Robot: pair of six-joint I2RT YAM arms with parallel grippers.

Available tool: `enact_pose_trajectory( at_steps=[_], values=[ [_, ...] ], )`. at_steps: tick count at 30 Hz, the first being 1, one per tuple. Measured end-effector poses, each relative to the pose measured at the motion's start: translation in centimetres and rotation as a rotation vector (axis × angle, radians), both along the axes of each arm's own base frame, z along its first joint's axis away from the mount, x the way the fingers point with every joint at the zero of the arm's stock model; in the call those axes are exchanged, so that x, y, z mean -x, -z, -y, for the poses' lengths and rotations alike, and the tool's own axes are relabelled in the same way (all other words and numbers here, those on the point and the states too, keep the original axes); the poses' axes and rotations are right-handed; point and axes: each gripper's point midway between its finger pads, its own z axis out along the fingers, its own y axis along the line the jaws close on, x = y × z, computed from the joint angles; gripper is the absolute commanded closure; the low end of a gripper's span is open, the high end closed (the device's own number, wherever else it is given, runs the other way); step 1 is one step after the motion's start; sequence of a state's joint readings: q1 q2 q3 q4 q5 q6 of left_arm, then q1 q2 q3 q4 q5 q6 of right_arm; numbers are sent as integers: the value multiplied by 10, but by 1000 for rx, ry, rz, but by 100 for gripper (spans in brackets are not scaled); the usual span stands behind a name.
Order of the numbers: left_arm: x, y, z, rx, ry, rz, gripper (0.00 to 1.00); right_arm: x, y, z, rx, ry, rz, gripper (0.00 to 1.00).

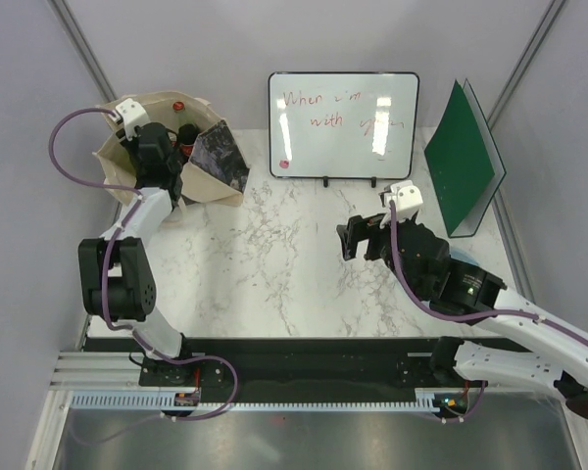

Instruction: Place the beverage into the canvas bag

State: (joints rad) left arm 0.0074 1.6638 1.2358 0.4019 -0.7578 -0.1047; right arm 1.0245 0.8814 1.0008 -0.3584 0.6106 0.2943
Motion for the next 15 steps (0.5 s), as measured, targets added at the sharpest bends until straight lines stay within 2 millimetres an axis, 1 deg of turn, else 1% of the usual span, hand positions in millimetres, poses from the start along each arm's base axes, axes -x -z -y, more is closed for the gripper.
enact_pose_trajectory(
  at_steps=[3,8,15],
  values=[
    [-4,4,-9,-3,-14,9,98,-1,2,-1,8,0,-3,2],
    [-9,22,-24,-4,-33,-13,98,-4,6,-5,19,1,-9,2],
    [-23,45,-29,2,5,-56,98,-7,13,-7,39,6,-22,2]
  ],
)
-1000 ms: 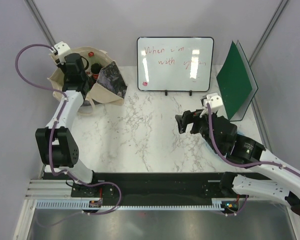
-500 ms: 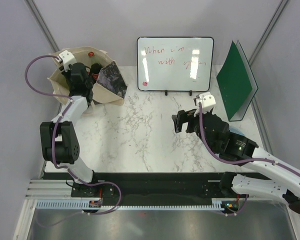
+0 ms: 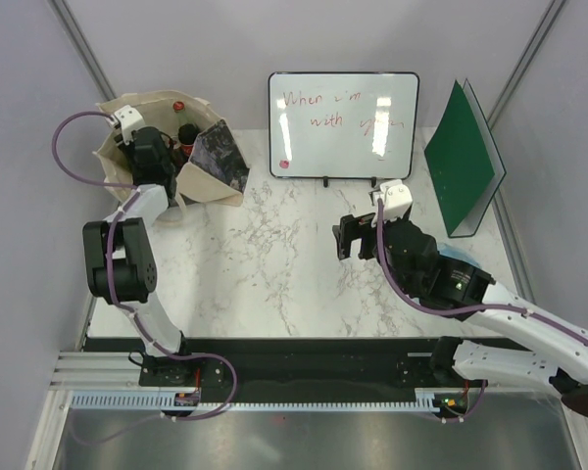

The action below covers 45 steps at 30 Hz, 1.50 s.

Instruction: Place the beverage into the canvas bag

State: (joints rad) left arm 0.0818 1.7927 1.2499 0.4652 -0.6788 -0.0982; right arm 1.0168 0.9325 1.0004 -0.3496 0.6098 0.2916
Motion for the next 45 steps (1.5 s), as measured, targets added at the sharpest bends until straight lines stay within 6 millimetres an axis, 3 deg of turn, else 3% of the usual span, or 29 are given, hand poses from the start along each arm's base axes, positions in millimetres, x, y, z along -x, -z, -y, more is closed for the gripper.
enact_pose_trajectory(
  at_steps=[17,18,22,25,26,28,37,45],
  values=[
    [-25,38,-11,11,36,-78,97,-7,8,-4,13,12,-10,2],
    [-25,39,-11,11,38,-81,95,-8,9,-4,15,13,-11,2],
    [-26,43,-10,14,47,-93,72,-9,11,-4,19,17,-14,2],
    [-26,44,-10,15,49,-96,72,-10,11,-3,16,19,-13,2],
    [-26,44,-10,16,50,-97,75,-10,10,-4,13,18,-11,2],
    [-26,44,-9,17,51,-98,98,-11,11,-4,9,18,-9,2],
    [-29,42,-10,23,72,-91,98,-16,18,-4,18,30,-18,2],
    [-41,40,-15,19,85,-64,98,-27,47,-31,67,-10,-85,2]
  ],
)
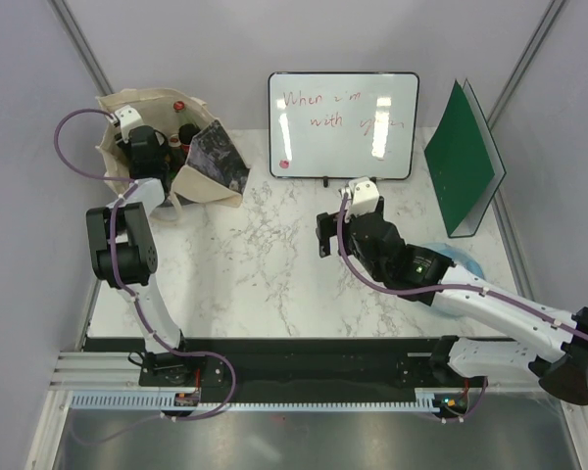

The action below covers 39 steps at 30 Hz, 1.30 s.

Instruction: Place the beverage into the canvas bag

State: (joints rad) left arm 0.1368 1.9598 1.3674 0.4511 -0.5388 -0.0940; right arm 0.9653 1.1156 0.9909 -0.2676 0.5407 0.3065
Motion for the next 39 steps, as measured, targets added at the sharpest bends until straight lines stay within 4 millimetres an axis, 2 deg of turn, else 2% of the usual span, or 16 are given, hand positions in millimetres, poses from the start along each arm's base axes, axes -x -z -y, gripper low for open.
enact_pose_trajectory(
  at_steps=[2,3,5,6,9,11,12,15,20,26,32,35,39],
  values=[
    [-3,0,-1,-3,1,8,98,0,4,-3,4,-7,-10,2],
    [-5,2,-1,-2,5,10,94,0,4,-3,3,-9,-11,2],
    [-7,6,-1,0,14,7,84,0,3,-4,-4,-11,-9,2],
    [-7,8,0,1,17,2,71,0,2,-5,-7,-11,-6,2],
    [-7,9,1,5,22,-3,55,-1,0,-5,-14,-10,-2,2],
    [-7,10,1,9,22,-3,48,-1,-1,-6,-18,-13,-1,2],
    [-7,11,1,12,25,-2,40,-1,-1,-6,-19,-15,-1,2],
    [-11,3,6,23,51,27,33,0,-4,-6,-28,-17,2,2],
    [-8,-18,18,38,97,70,30,4,-16,-2,-64,-18,20,2],
    [3,-38,22,60,99,95,30,9,-28,2,-102,-25,37,2],
    [17,-34,32,106,106,52,27,14,-45,10,-149,-28,66,2],
    [21,-26,40,128,113,9,22,17,-50,12,-166,-30,73,2],
    [29,-14,53,145,126,-62,22,19,-50,15,-164,-30,70,2]
  ],
)
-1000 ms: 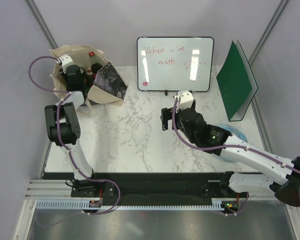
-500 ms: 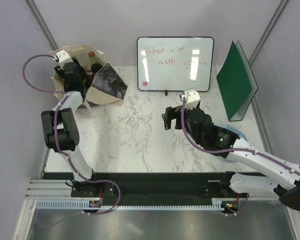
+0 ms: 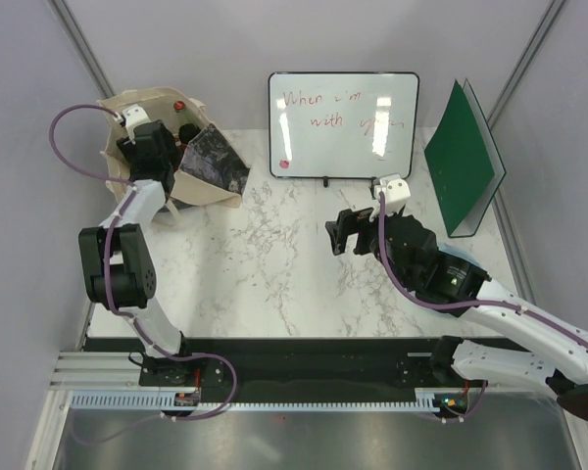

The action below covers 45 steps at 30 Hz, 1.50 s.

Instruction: Place the beverage into the canvas bag

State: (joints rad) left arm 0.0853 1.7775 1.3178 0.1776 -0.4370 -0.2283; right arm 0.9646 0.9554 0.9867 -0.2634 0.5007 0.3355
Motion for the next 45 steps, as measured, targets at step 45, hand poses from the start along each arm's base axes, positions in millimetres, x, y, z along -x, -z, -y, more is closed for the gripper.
enact_pose_trajectory(
  at_steps=[45],
  values=[
    [188,-2,0,535,-626,-169,21,30,-11,23,-42,-47,-36,2]
  ],
)
